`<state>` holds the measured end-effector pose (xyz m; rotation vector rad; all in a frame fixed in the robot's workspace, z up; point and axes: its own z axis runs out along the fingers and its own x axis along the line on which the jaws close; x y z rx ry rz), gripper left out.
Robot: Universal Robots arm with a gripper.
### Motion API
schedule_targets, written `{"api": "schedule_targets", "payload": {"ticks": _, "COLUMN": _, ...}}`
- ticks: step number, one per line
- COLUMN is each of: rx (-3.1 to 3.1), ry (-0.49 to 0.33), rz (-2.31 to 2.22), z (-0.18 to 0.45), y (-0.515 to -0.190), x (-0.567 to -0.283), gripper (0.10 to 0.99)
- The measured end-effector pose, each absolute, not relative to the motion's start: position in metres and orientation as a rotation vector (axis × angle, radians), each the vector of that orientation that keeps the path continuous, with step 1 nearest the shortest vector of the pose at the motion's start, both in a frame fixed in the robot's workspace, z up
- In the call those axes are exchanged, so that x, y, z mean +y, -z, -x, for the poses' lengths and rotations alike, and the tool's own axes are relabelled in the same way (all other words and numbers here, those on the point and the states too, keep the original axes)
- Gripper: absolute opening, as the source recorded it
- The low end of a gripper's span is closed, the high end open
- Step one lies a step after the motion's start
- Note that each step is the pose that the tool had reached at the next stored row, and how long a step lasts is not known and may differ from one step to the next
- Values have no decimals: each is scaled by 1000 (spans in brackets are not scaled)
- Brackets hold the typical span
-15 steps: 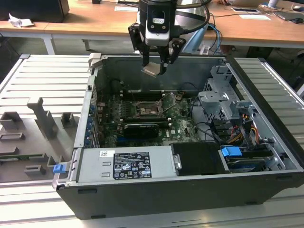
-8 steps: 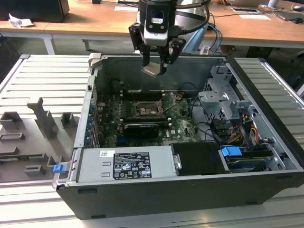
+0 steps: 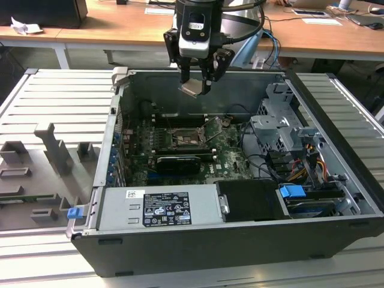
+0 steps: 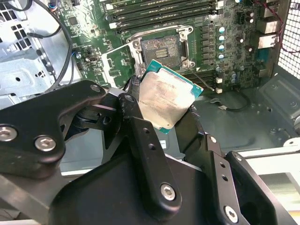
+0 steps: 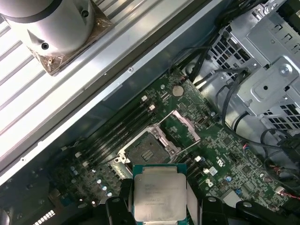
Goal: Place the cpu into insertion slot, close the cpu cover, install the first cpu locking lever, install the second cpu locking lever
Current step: 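Place the cpu into insertion slot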
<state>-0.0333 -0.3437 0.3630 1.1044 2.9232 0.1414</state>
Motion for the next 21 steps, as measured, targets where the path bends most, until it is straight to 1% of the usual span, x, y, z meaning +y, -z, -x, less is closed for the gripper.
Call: {"api": "schedule_targets", "payload": {"ticks": 21, "rx": 2854, "ry": -140, "rz": -1261, "z": 33, "y": -363, "x": -344, "gripper": 541}}
